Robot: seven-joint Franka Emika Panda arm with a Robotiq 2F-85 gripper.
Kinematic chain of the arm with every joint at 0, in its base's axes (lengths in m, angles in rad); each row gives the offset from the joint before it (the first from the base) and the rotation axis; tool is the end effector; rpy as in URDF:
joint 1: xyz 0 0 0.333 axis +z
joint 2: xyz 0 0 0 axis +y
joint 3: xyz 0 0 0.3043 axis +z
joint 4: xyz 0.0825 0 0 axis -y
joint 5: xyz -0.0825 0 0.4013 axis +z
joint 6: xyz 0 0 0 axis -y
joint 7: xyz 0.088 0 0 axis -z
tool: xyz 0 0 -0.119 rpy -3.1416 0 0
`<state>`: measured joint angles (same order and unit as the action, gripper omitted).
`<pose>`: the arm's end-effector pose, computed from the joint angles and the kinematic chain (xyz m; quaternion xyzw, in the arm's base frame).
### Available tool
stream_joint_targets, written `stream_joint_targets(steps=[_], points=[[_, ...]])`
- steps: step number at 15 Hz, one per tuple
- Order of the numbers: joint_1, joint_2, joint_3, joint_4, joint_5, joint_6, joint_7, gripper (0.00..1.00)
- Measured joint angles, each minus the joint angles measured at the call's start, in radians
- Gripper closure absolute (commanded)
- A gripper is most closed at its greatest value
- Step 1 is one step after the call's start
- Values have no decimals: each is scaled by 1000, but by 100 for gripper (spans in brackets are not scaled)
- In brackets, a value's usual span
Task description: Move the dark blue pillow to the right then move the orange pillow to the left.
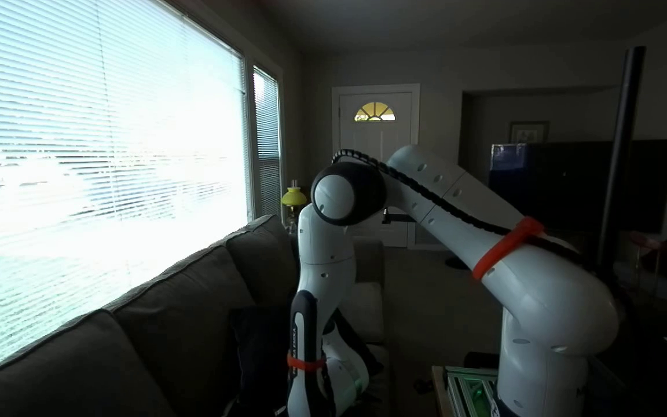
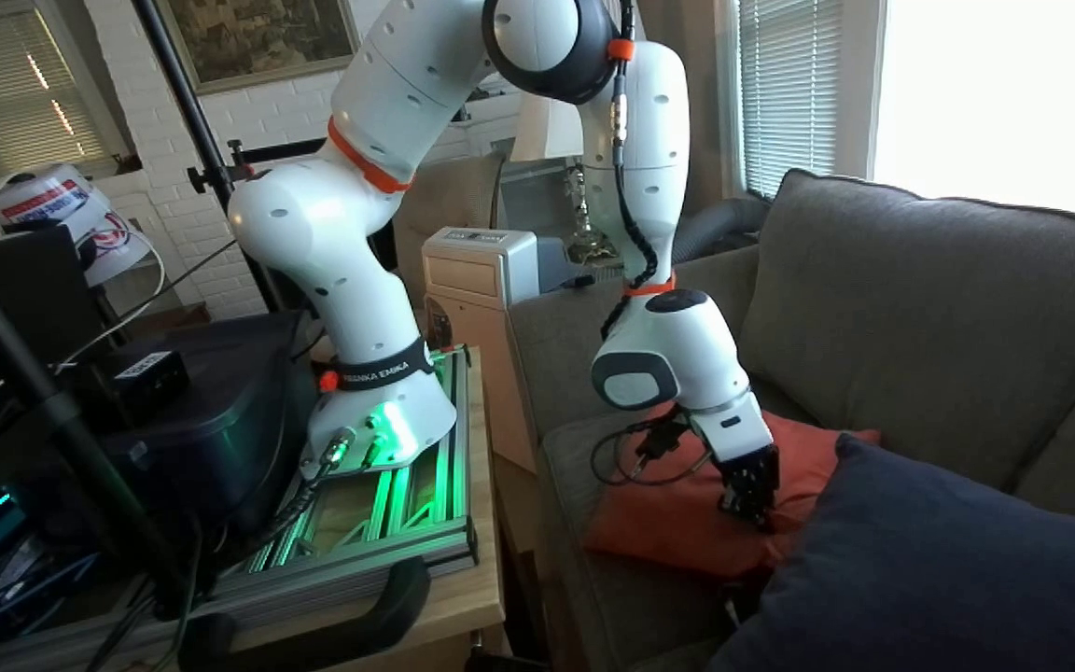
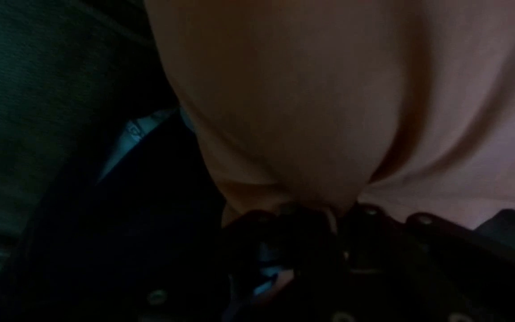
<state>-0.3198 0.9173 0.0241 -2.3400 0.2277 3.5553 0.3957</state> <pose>0.4162 -0.1539 -0.0436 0.8849 -0.4417 0.1473 0.0137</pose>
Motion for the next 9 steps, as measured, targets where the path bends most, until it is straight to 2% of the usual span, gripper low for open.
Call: stream_joint_targets(steps=[4, 9], points=[[-37, -65, 51, 0, -2, -163, -2, 98], [-124, -152, 150, 0, -2, -340, -52, 98]])
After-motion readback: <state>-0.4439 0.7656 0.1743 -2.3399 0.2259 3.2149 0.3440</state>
